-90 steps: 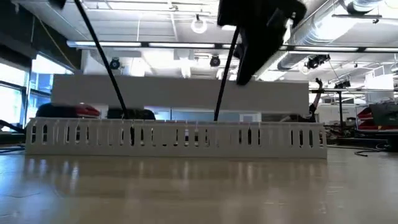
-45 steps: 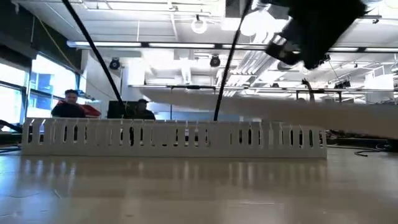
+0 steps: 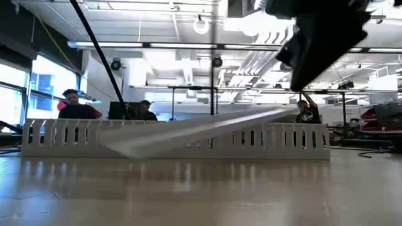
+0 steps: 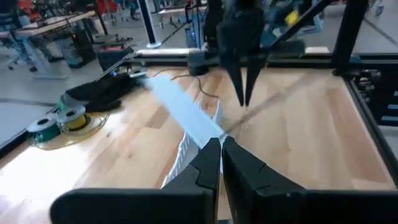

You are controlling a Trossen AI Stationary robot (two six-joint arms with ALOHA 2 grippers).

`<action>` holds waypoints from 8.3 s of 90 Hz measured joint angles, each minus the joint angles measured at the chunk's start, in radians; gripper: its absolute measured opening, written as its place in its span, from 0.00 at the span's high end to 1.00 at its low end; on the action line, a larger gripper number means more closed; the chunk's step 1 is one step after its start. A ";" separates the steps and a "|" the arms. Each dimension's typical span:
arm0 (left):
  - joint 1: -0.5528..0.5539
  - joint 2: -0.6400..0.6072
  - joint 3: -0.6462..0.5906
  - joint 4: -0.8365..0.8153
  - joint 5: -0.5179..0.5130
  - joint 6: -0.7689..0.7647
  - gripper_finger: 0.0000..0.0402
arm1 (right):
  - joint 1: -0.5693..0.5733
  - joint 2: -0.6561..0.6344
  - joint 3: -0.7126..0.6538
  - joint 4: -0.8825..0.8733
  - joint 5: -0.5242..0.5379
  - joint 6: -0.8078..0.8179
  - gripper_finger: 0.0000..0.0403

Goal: Ziptie cables
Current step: Close the white cable duct lid

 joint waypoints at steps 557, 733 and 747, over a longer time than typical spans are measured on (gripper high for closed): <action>0.189 0.373 0.416 -0.012 0.512 0.480 0.72 | 0.019 0.241 -0.049 0.265 -0.602 0.129 0.91; 0.115 0.539 0.415 -0.065 0.205 -0.109 0.72 | 0.243 0.472 -0.085 0.569 0.443 0.298 0.49; 0.114 0.538 0.415 -0.056 0.197 -0.105 0.72 | 0.247 0.463 -0.089 0.589 0.467 0.290 0.49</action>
